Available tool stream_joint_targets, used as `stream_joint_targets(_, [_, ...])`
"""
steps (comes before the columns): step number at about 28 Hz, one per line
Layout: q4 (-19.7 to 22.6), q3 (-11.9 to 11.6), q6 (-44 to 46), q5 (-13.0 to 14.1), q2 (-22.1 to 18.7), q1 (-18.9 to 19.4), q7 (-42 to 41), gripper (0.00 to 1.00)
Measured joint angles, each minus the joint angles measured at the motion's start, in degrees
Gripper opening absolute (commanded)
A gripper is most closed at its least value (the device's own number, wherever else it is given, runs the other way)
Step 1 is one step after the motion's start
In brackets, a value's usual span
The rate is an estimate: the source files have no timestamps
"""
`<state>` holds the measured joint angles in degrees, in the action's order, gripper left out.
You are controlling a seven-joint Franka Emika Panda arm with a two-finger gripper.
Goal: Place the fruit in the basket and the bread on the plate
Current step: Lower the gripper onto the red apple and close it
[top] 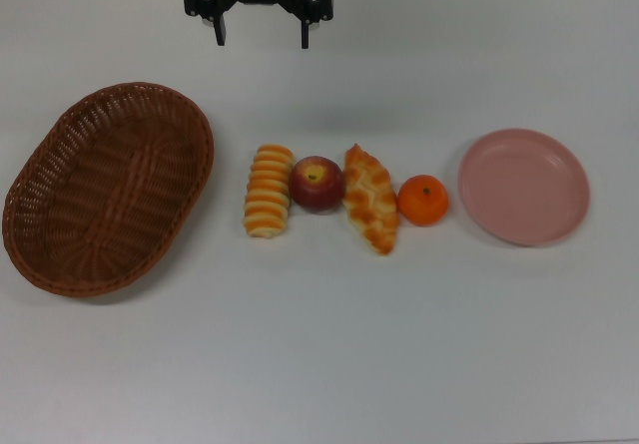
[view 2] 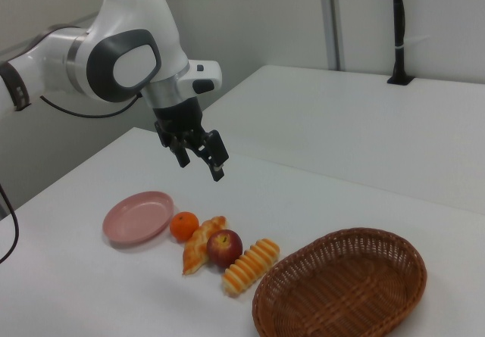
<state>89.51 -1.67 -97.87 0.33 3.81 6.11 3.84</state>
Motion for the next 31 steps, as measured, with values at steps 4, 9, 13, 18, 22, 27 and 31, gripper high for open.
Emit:
stream_joint_targets(4, [0.0,-0.1,0.0,0.1,0.3,0.0,0.0,1.0])
stream_joint_targets(9, [0.2,0.1,-1.8,2.1,2.8,0.4,-0.1,1.0])
stream_joint_targets(13, [0.3,0.1,-4.3,2.3,5.6,1.0,-0.1,1.0])
stream_joint_targets(18, [0.5,0.2,-9.1,2.1,9.7,1.9,-0.4,1.0])
stream_joint_targets(22, [0.6,0.2,-11.3,1.4,12.8,3.0,-0.4,1.0])
stream_joint_targets(27, [1.4,0.2,-11.3,-0.5,14.8,4.3,-0.4,1.0])
stream_joint_targets(31, [2.6,0.2,-11.6,-1.9,16.0,5.5,-0.4,1.0])
